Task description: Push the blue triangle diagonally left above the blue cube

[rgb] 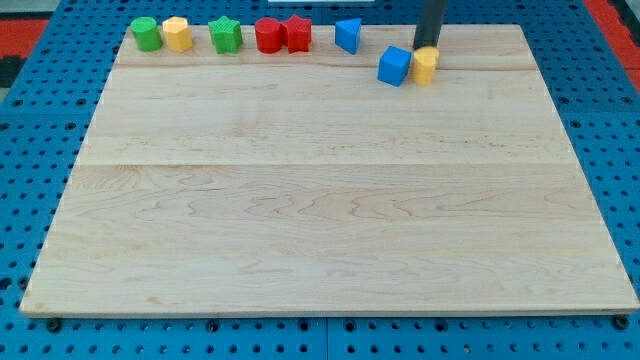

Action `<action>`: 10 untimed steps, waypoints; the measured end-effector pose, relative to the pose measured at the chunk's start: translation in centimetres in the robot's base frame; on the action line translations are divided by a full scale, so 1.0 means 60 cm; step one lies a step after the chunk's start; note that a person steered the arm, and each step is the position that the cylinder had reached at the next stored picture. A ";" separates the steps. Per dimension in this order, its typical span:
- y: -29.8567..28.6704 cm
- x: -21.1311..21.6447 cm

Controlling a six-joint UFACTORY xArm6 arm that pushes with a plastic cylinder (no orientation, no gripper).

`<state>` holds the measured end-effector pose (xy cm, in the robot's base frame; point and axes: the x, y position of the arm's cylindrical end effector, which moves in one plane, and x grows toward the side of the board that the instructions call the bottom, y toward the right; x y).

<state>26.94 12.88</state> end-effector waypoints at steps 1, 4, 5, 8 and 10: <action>0.007 -0.008; -0.093 -0.130; -0.153 -0.129; -0.163 -0.126; -0.185 -0.127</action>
<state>19.33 1.79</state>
